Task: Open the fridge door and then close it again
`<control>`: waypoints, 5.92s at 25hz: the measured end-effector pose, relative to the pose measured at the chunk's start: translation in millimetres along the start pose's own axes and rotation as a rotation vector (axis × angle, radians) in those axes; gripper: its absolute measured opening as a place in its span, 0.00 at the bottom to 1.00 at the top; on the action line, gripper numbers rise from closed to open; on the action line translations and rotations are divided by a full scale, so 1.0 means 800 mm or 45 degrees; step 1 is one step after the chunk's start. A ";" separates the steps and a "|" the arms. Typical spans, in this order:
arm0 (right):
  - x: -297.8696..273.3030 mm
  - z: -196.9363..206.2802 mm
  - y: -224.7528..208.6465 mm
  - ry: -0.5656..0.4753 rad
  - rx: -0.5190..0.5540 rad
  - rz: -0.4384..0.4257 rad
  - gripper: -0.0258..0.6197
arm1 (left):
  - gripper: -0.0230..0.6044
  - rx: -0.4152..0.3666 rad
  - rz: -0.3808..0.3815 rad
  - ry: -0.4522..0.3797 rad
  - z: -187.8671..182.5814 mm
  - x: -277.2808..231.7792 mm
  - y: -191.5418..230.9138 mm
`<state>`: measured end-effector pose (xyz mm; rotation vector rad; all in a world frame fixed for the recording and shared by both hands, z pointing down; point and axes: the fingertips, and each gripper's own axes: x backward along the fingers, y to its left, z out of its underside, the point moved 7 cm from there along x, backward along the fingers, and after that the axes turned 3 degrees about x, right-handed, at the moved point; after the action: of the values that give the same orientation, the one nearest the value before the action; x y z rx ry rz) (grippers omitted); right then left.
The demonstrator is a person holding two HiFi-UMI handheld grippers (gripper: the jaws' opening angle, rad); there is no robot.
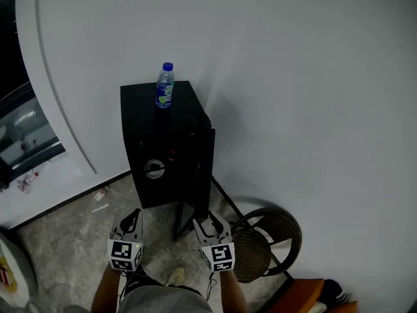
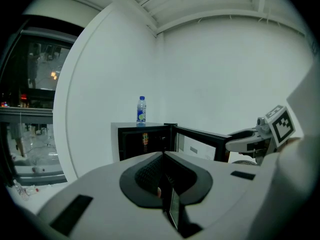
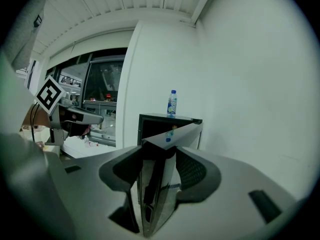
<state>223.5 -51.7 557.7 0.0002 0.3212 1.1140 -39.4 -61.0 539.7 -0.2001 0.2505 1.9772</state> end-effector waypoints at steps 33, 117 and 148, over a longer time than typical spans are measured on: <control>-0.085 -0.033 0.082 -0.023 0.007 -0.017 0.38 | 0.06 0.019 0.005 0.014 -0.014 -0.021 0.106; -0.330 -0.109 0.168 0.029 -0.104 0.218 0.36 | 0.06 0.019 0.117 0.020 -0.048 -0.108 0.328; -0.385 -0.126 0.164 0.035 -0.113 0.245 0.35 | 0.06 0.034 0.082 0.010 -0.052 -0.127 0.367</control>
<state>-40.8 -280.4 560.4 -0.0643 0.3004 1.3190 -265.5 -278.1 550.0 -0.1846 0.2919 2.0363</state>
